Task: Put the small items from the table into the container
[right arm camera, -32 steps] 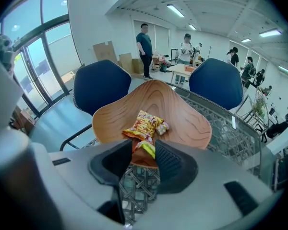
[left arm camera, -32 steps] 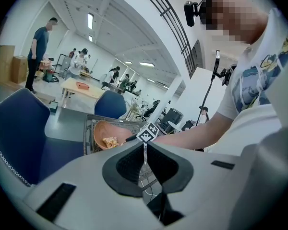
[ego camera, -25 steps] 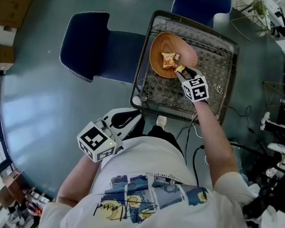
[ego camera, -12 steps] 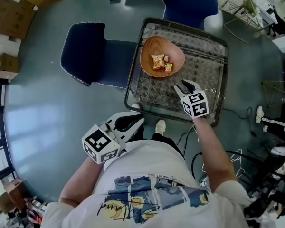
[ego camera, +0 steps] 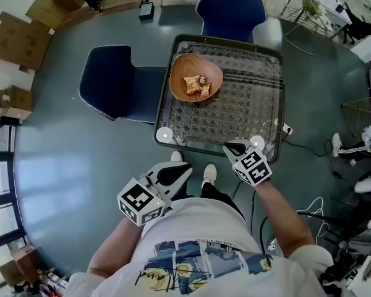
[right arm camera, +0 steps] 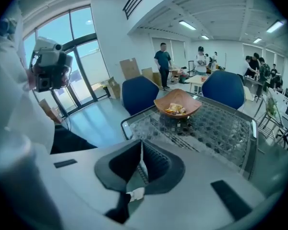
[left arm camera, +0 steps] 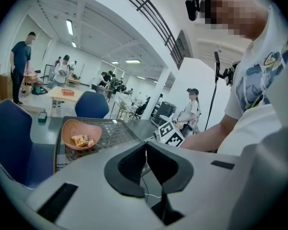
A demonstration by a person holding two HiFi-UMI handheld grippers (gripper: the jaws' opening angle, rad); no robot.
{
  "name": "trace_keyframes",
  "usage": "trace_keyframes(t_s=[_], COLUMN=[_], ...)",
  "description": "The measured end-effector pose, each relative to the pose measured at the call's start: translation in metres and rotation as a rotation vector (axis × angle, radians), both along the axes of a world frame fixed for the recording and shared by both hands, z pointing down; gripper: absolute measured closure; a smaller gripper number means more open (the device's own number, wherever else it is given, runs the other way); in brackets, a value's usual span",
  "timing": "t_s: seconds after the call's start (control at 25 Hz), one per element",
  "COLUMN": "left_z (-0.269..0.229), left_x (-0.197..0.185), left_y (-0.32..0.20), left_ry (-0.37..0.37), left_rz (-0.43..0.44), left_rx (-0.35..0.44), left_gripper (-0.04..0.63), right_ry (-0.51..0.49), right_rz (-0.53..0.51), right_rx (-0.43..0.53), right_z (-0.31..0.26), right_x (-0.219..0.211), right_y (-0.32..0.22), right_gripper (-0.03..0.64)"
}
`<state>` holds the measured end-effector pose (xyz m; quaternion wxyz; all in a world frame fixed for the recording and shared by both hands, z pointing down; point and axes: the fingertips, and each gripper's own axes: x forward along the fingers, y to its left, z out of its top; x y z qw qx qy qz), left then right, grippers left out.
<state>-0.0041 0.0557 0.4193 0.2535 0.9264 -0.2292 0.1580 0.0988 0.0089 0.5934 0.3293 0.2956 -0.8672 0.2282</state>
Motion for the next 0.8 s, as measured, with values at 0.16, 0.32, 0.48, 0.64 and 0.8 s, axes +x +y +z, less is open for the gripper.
trace_keyframes(t_s=[0.16, 0.32, 0.48, 0.64, 0.8], left_z=[0.007, -0.001, -0.019, -0.029, -0.036], left_x=[0.006, 0.007, -0.004, -0.030, -0.061], left_y=[0.018, 0.023, 0.024, 0.029, 0.038], left_ry=[-0.029, -0.004, 0.013, 0.073, 0.086], left_rz=[0.021, 0.073, 0.108, 0.118, 0.081], left_rx=[-0.015, -0.011, 0.036, 0.002, -0.021], left_gripper=[0.586, 0.586, 0.586, 0.586, 0.586], right_ry=[-0.024, -0.037, -0.017, -0.003, -0.019], right_rz=[-0.033, -0.028, -0.026, -0.028, -0.034], right_rx=[-0.002, 0.056, 0.087, 0.115, 0.108], right_z=[-0.009, -0.030, -0.058, -0.076, -0.089], right_x=[-0.015, -0.033, -0.054, -0.079, -0.106], right_y=[0.039, 0.058, 0.072, 0.082, 0.098], right_gripper=[0.598, 0.604, 0.606, 0.607, 0.607])
